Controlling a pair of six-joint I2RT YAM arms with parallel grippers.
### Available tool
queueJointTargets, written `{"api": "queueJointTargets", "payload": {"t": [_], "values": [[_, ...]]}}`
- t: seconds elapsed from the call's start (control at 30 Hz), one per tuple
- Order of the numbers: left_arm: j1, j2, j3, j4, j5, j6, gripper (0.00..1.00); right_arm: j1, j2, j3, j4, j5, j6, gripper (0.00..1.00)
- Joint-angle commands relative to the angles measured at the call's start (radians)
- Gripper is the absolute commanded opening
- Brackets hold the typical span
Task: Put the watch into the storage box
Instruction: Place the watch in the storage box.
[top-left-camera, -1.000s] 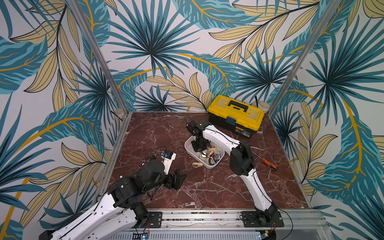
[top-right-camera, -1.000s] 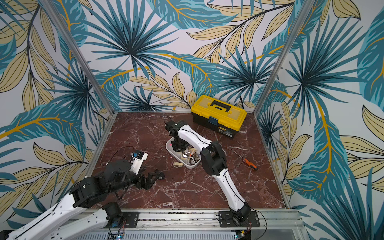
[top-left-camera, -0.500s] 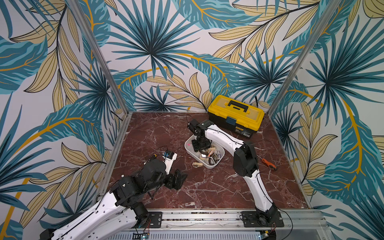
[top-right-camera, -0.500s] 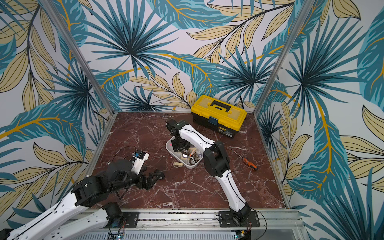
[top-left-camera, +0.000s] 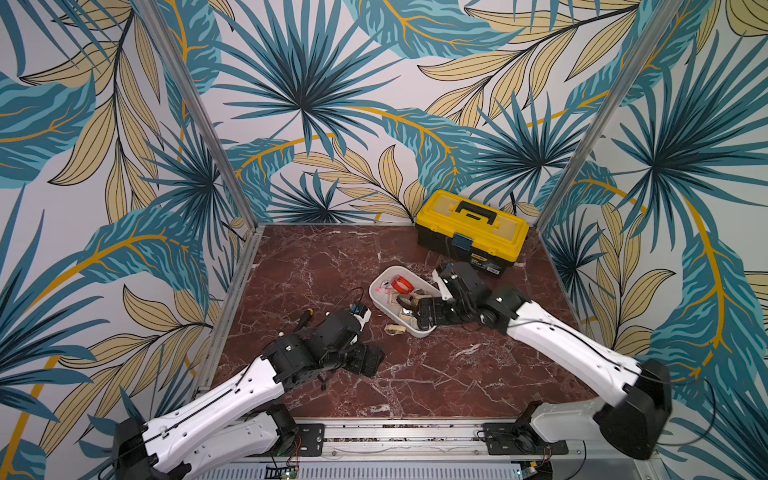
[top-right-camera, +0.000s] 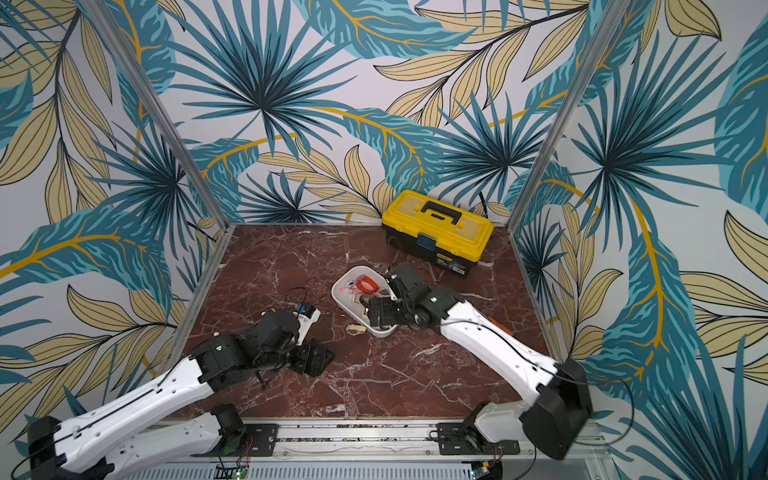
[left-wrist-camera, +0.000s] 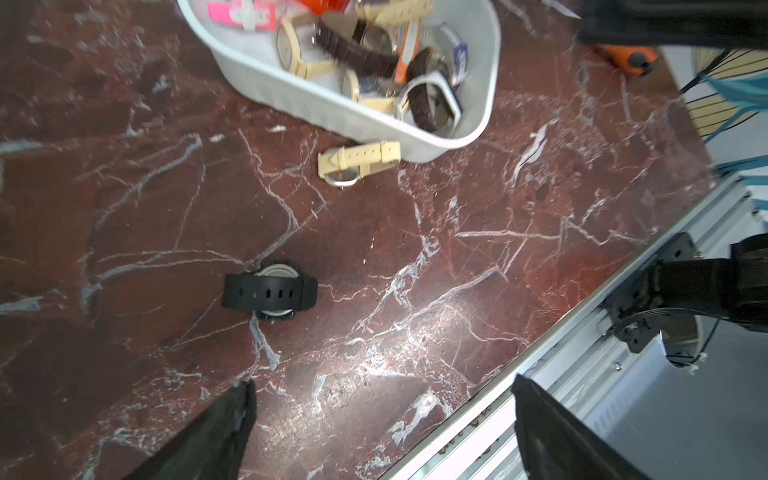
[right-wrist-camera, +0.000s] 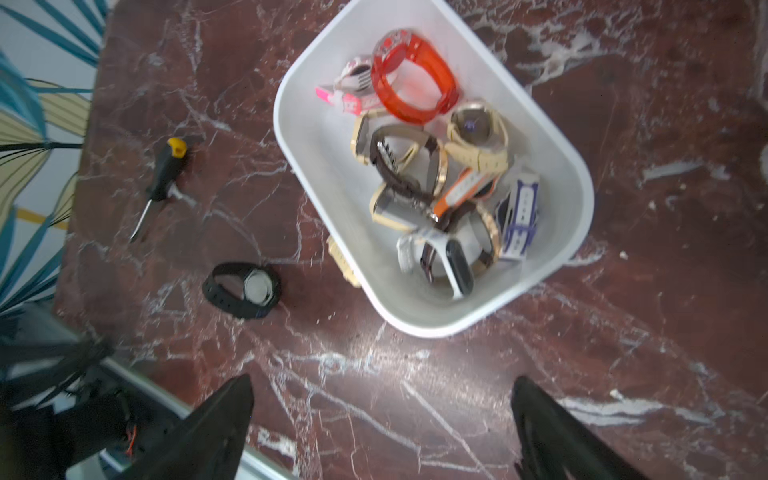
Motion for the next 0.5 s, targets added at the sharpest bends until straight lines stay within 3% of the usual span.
{"api": "queueJointTargets", "payload": {"t": [0.0, 0.2, 0.47], "values": [[-0.004, 0.065, 0.06, -0.015, 0.006, -0.03, 1.0, 0.04, -0.184, -0.214, 0.277, -0.067, 0.099, 1.0], [-0.004, 0.173, 0.111, -0.07, 0.011, -0.116, 1.0, 0.197, -0.396, -0.376, 0.276, 0.036, 0.154, 1.0], [-0.004, 0.147, 0.072, -0.074, -0.041, -0.24, 1.0, 0.224, -0.652, -0.519, 0.219, 0.1, 0.211, 1.0]]}}
